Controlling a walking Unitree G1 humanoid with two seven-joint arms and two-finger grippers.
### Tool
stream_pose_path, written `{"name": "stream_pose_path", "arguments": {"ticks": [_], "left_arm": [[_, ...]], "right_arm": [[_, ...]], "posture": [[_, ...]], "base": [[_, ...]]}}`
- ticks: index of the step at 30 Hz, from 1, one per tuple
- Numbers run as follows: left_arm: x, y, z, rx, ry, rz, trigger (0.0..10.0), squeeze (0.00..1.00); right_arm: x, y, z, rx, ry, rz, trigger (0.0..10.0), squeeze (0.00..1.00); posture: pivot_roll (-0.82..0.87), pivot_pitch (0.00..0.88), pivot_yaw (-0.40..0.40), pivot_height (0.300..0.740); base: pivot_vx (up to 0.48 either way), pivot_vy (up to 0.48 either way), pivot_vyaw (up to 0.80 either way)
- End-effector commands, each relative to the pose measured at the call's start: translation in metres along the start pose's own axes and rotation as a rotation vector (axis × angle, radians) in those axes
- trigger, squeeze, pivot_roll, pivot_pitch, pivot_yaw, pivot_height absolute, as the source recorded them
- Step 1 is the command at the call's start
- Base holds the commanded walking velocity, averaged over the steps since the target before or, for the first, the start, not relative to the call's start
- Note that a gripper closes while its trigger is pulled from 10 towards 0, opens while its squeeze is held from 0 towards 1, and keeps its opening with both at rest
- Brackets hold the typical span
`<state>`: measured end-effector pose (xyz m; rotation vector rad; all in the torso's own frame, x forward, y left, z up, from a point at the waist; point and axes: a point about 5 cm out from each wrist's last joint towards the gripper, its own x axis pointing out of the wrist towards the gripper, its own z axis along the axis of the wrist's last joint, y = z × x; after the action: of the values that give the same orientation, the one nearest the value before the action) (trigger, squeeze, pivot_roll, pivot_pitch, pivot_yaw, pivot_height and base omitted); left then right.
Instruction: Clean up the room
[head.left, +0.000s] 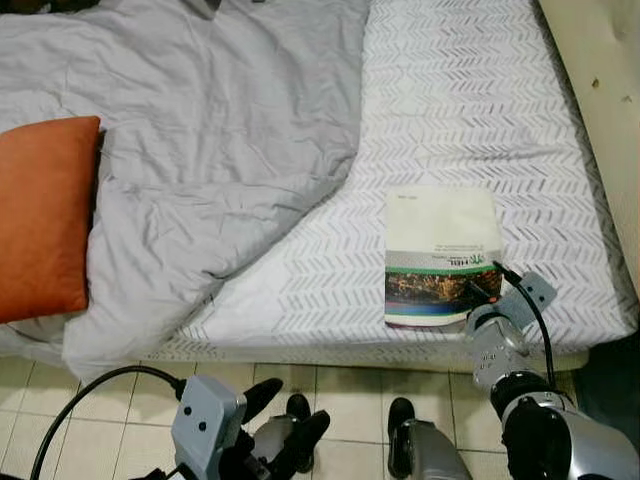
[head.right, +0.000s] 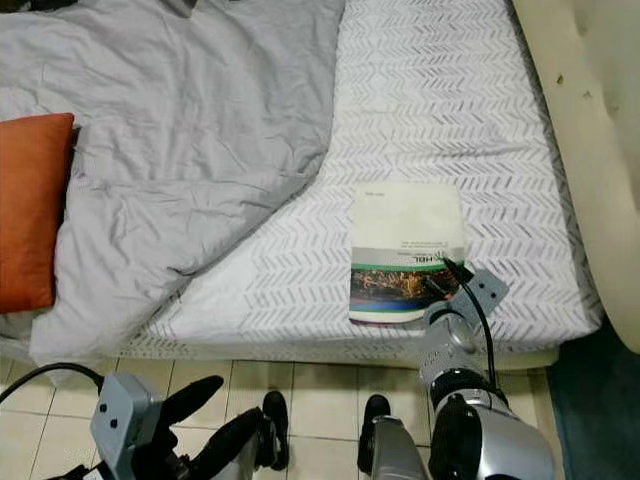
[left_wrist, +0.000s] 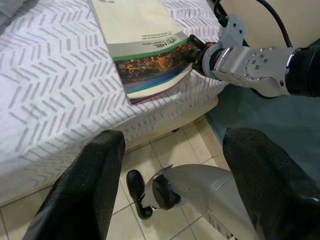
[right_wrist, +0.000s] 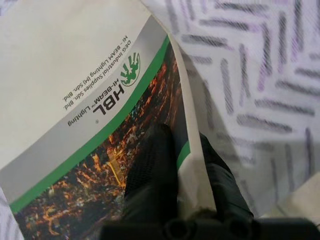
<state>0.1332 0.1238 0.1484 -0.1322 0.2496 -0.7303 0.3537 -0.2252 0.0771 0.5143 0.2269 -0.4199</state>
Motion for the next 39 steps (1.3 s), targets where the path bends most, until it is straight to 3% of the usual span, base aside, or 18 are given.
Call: {"name": "stream_pose_path", "arguments": {"ticks": [1,3,8,9,10,11,12,13,14,23,29,39], "left_arm": [[-0.003,-0.001,-0.01,-0.019,0.046,0.006,10.0,0.0],[-0.004,0.003,-0.016,0.016,0.073,-0.001,10.0,0.0],[-0.007,0.019,-0.023,0.077,0.123,0.047,10.0,0.0],[-0.009,0.022,-0.026,0.096,0.14,0.056,10.0,0.0],[-0.01,0.023,-0.027,0.109,0.15,0.062,10.0,0.0],[-0.011,0.025,-0.029,0.117,0.149,0.074,10.0,0.0],[-0.011,0.026,-0.029,0.118,0.146,0.078,10.0,0.0],[-0.011,0.027,-0.029,0.117,0.143,0.079,10.0,0.0],[-0.011,0.027,-0.028,0.116,0.141,0.08,10.0,0.0],[-0.01,0.031,-0.027,0.129,0.118,0.086,10.0,0.0],[-0.009,0.028,-0.028,0.124,0.106,0.078,10.0,0.0],[-0.005,0.033,-0.032,0.108,0.099,0.081,10.0,0.0]], "right_arm": [[-0.005,0.0,-0.021,-0.07,0.098,0.023,0.0,0.0],[-0.005,0.002,-0.023,-0.134,0.112,0.046,0.0,0.0],[-0.005,0.0,-0.023,-0.161,0.122,0.041,0.0,0.0],[-0.005,-0.001,-0.023,-0.15,0.125,0.033,0.0,0.64],[-0.005,-0.001,-0.024,-0.141,0.127,0.027,0.0,0.64],[-0.005,-0.002,-0.024,-0.143,0.133,0.018,0.0,1.0],[-0.005,-0.003,-0.025,-0.141,0.135,0.014,7.7,1.0],[-0.005,-0.003,-0.025,-0.132,0.138,0.006,7.7,1.0],[-0.005,-0.004,-0.026,-0.123,0.139,0.001,10.0,1.0],[-0.005,-0.004,-0.025,-0.083,0.128,-0.019,10.0,1.0],[-0.003,-0.004,-0.016,-0.23,0.087,-0.016,10.0,1.0],[-0.002,-0.006,-0.011,-0.26,0.068,-0.026,10.0,1.0]], "posture": [[0.25,0.499,0.129,0.74],[0.24,0.499,0.124,0.74],[0.24,0.496,0.115,0.74],[0.24,0.495,0.115,0.74],[0.24,0.493,0.114,0.74],[0.24,0.491,0.113,0.74],[0.24,0.488,0.114,0.74],[0.24,0.488,0.114,0.74],[0.24,0.486,0.115,0.74],[0.23,0.476,0.109,0.74],[0.23,0.471,0.104,0.74],[0.22,0.475,0.098,0.74]], "base": [[0.0,0.0,0.0],[0.0,0.0,0.0],[0.0,0.0,0.0],[0.0,0.0,0.0],[0.0,0.0,0.0],[0.0,0.0,0.0],[0.0,0.0,0.0],[0.0,0.0,0.0],[0.0,0.0,0.0],[0.0,0.0,0.0],[0.0,0.0,0.0],[0.0,0.0,0.0]]}}
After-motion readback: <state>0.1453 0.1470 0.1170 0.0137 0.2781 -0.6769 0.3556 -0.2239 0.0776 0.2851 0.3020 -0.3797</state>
